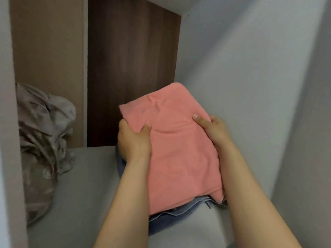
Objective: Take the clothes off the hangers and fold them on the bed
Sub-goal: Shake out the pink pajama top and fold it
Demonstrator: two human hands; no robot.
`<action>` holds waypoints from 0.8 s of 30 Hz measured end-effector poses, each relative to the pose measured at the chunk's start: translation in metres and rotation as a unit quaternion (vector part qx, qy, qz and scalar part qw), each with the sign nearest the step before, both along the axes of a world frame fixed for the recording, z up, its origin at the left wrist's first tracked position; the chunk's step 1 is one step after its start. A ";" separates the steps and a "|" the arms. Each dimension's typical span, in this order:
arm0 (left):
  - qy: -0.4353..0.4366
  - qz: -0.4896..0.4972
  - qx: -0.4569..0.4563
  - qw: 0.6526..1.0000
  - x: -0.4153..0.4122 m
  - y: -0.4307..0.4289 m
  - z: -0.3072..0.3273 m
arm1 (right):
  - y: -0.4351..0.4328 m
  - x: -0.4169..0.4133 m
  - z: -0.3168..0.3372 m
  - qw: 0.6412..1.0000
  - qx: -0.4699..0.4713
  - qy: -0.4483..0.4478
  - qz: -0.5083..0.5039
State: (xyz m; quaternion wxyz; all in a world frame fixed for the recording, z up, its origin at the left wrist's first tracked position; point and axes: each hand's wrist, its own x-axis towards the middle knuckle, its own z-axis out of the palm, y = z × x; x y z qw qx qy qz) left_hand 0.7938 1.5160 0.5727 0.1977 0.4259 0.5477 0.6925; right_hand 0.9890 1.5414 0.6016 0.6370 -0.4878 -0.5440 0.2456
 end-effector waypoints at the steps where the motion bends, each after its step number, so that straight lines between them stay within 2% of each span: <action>1: 0.011 -0.003 -0.045 0.999 -0.001 0.005 -0.004 | 0.009 -0.003 -0.007 0.999 -0.029 -0.034 -0.008; 3: 0.044 -0.007 -0.126 0.991 -0.006 0.009 -0.010 | 0.024 -0.009 -0.023 0.987 -0.097 -0.124 -0.018; 5: 0.065 0.009 -0.154 0.986 -0.010 0.010 -0.011 | 0.029 -0.010 -0.032 0.978 -0.133 -0.161 -0.014; 9: 0.087 0.023 -0.099 0.991 -0.014 0.004 -0.009 | 0.022 -0.004 -0.024 0.971 -0.123 -0.203 -0.024; 16: 0.128 -0.017 0.017 0.992 0.003 -0.024 -0.002 | 0.000 -0.006 -0.026 0.980 -0.072 -0.177 -0.055; 20: 0.134 -0.012 0.030 0.991 0.010 -0.043 -0.004 | -0.028 -0.007 -0.026 0.986 -0.009 -0.142 -0.083; 24: 0.131 -0.060 0.062 0.988 0.022 -0.070 -0.007 | -0.071 -0.011 -0.016 0.986 0.041 -0.127 -0.103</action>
